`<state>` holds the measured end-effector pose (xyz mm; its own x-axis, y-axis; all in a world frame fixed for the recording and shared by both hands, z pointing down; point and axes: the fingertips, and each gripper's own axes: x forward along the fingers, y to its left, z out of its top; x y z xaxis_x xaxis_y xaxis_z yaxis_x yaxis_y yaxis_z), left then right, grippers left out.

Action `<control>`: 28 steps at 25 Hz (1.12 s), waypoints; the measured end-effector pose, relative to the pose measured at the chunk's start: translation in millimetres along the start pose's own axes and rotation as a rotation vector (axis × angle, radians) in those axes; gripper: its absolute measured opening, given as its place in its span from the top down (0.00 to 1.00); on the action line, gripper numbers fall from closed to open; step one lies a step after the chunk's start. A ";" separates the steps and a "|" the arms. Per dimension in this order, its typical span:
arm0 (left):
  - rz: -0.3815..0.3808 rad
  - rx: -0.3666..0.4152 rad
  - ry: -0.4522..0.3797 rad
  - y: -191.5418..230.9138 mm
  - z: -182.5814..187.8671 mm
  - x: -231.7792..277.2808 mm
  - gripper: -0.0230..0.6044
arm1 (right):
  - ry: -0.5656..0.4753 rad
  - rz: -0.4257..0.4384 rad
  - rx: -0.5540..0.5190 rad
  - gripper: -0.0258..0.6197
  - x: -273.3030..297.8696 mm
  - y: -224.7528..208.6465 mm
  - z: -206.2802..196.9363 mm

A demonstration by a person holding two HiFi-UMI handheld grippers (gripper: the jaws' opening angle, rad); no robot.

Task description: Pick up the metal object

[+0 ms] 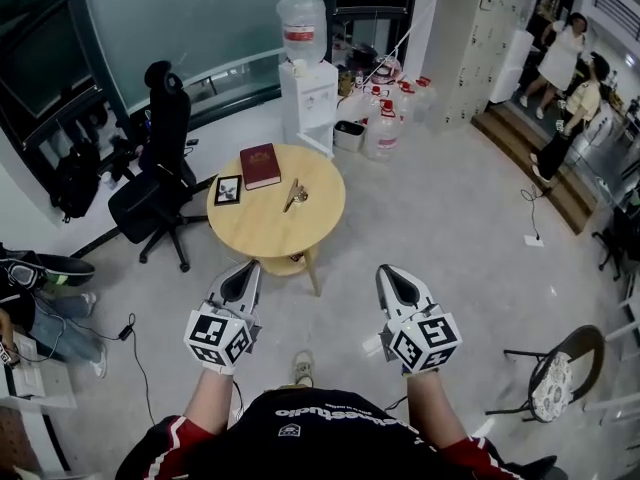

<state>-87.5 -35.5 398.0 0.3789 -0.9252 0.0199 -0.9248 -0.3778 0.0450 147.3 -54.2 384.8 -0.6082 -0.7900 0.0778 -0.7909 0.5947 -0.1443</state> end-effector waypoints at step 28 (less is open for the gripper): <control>-0.118 -0.063 -0.024 135.3 -0.4 138.2 0.94 | 0.015 -0.118 -0.046 0.92 168.2 -19.4 33.2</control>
<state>-160.2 -214.4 407.3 0.4834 -0.8753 -0.0133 -0.8695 -0.4818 0.1087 62.6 -203.6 367.9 -0.5111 -0.8529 0.1065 -0.8592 0.5040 -0.0876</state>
